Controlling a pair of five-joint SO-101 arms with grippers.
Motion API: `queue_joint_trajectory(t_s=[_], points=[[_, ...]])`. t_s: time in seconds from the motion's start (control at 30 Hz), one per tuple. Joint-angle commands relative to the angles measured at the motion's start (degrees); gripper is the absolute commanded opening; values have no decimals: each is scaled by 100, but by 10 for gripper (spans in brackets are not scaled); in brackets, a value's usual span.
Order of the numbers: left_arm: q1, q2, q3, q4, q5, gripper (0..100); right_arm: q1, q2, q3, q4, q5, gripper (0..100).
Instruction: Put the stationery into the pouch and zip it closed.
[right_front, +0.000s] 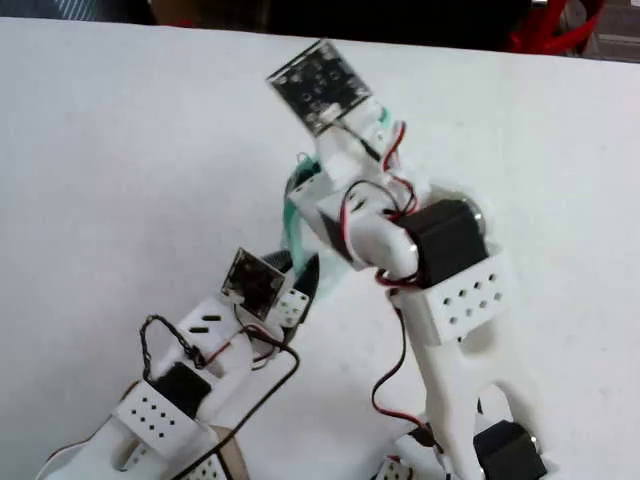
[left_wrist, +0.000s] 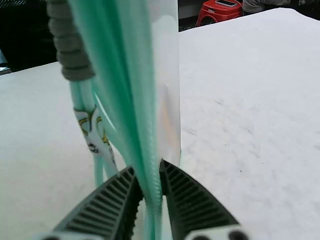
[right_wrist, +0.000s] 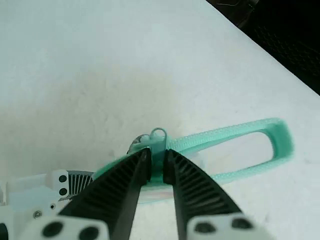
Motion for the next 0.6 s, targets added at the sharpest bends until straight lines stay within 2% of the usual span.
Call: queue_joint_trajectory(t_s=[0.0, 0.07, 0.13, 0.2, 0.4, 0.57], points=[[13, -22, -79, -176, 26, 47, 84, 84, 18, 66, -26, 19], [4, -40, -79, -176, 53, 66, 84, 75, 18, 127, -26, 19], [4, -40, -79, -176, 105, 130, 75, 75, 18, 233, -26, 19], [-127, -40, -88, -123, 501, 177, 66, 75, 18, 312, -26, 19], [-497, -22, -334, -26, 756, 181, 40, 75, 18, 532, -26, 19], [180, -22, -360, -62, 738, 140, 31, 75, 9, 655, -26, 19]])
